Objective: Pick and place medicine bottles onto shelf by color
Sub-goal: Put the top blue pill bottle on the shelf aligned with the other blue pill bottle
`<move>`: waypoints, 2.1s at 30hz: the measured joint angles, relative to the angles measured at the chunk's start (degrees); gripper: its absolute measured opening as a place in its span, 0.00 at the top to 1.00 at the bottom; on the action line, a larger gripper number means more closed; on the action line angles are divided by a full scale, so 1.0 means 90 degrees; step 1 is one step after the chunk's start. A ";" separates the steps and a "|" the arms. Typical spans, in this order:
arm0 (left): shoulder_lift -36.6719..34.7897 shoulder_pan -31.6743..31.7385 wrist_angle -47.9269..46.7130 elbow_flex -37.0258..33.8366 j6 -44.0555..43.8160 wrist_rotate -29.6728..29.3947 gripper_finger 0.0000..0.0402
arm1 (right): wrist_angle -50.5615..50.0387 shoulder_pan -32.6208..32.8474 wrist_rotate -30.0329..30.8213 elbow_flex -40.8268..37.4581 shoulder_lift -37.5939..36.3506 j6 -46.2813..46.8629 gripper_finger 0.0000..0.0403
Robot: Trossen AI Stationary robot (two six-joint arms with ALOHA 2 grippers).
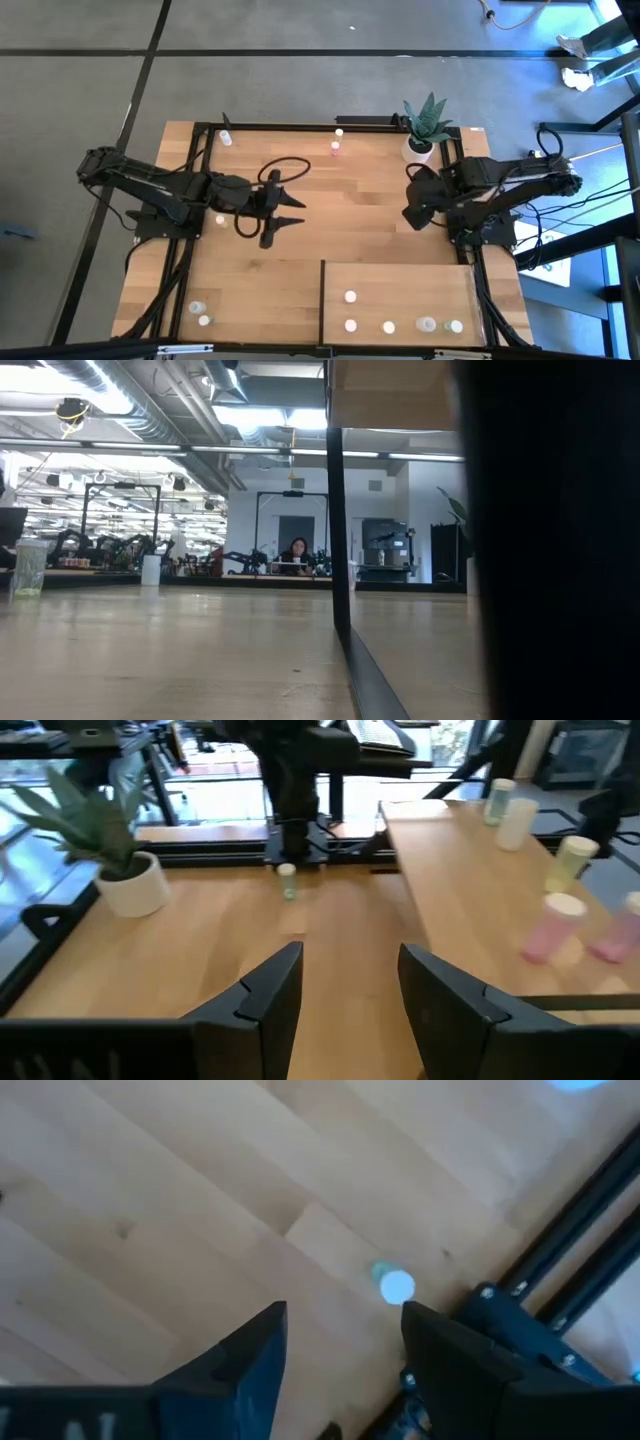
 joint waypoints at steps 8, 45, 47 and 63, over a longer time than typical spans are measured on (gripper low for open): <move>0.0000 0.0467 0.0000 0.0000 0.0004 0.0013 0.60 | 0.0119 -0.1028 -0.0687 -0.0896 0.0002 -0.0427 0.50; 0.0000 0.2315 -0.0029 0.0000 0.1404 0.3237 0.60 | 0.1457 -0.1813 -0.1542 -0.2773 0.0393 -0.0010 0.50; 0.0000 0.2315 -0.0031 0.0000 0.1404 0.3237 0.60 | 0.1452 -0.1813 -0.1515 -0.2819 0.0393 -0.0010 0.50; 0.0000 0.2315 -0.0029 0.0000 0.1401 0.3232 0.60 | 0.1660 -0.1813 -0.1483 -0.3273 0.0396 -0.0051 0.50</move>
